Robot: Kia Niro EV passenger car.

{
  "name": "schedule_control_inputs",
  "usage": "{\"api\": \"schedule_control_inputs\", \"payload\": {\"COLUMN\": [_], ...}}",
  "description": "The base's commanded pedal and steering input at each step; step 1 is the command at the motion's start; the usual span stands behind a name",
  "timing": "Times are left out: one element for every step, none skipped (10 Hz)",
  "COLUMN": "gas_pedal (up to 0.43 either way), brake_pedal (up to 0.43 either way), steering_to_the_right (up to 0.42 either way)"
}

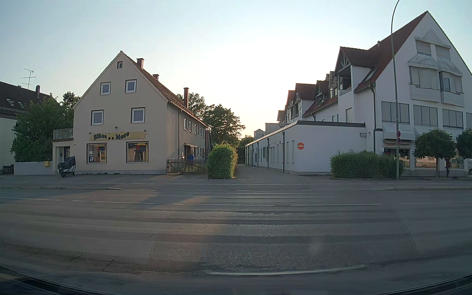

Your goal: Follow the waypoints while adhering to traffic rules and regulations

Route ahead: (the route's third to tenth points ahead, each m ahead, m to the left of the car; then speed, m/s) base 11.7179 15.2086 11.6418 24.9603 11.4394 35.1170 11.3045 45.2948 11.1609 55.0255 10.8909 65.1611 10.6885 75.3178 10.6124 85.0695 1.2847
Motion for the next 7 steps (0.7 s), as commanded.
{"api": "schedule_control_inputs", "payload": {"gas_pedal": [0.0,0.0,0.0,0.039,0.13,0.157,0.169], "brake_pedal": [0.018,0.018,0.018,0.018,0.018,0.018,0.018], "steering_to_the_right": [-0.116,-0.126,-0.14,-0.157,-0.17,-0.192,-0.213]}}
